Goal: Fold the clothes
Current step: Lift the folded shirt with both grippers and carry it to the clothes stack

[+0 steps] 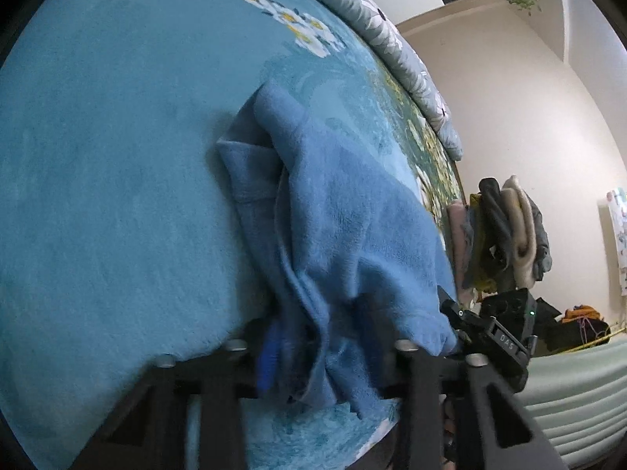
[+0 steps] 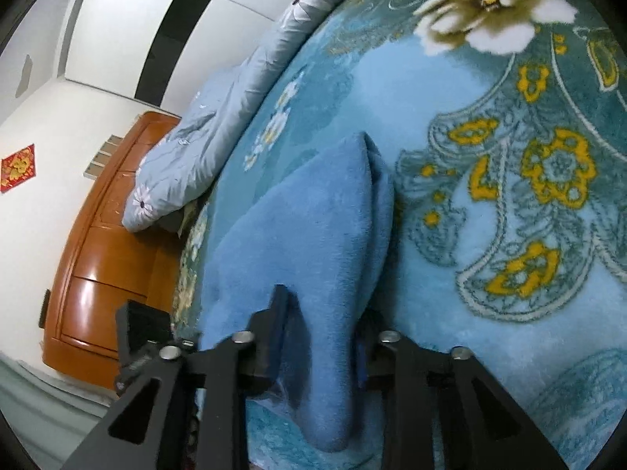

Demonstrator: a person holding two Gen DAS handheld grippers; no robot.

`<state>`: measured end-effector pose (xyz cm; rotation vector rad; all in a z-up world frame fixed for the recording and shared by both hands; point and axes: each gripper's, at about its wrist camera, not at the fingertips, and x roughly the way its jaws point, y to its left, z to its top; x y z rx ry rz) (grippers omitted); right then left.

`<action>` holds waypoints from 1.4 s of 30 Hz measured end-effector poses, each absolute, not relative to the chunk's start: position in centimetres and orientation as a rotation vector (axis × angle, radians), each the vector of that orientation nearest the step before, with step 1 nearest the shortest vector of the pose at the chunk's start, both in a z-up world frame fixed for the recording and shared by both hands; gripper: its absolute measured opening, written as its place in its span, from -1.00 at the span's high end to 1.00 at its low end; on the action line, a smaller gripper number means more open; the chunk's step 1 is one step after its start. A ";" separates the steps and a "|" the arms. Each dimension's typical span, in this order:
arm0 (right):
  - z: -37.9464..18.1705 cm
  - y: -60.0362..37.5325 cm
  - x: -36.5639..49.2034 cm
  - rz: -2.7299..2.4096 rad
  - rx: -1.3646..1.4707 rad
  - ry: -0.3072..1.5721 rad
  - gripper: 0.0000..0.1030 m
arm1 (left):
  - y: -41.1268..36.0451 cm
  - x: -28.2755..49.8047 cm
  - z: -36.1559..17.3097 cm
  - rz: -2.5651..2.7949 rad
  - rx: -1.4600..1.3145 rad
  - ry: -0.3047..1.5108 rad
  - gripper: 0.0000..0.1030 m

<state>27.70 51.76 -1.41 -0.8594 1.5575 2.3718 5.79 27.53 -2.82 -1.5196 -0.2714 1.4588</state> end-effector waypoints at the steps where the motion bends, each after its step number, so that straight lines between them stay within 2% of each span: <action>1: -1.1 51.8 27.9 2.373 -0.847 1.557 0.74 | 27.4 5.9 -2.6 1.480 -1.511 -0.262 0.68; 14: 5.3 52.2 31.5 2.503 -0.731 1.423 0.77 | 28.2 9.0 4.5 1.464 -1.278 -0.215 0.71; 20: 11.8 54.3 34.6 2.575 -0.613 1.241 0.78 | 31.2 10.8 9.7 1.447 -1.135 -0.160 0.70; 34: 27.0 60.7 45.8 2.531 -0.386 0.737 0.77 | 48.6 21.2 24.5 1.315 -0.706 -0.049 0.70; 38: 29.7 64.9 48.5 2.419 -0.390 0.652 0.77 | 54.1 24.6 28.0 1.272 -0.602 -0.004 0.70; 42: 31.5 69.7 50.5 2.337 -0.383 0.591 0.77 | 60.3 27.4 29.3 1.262 -0.560 0.016 0.70</action>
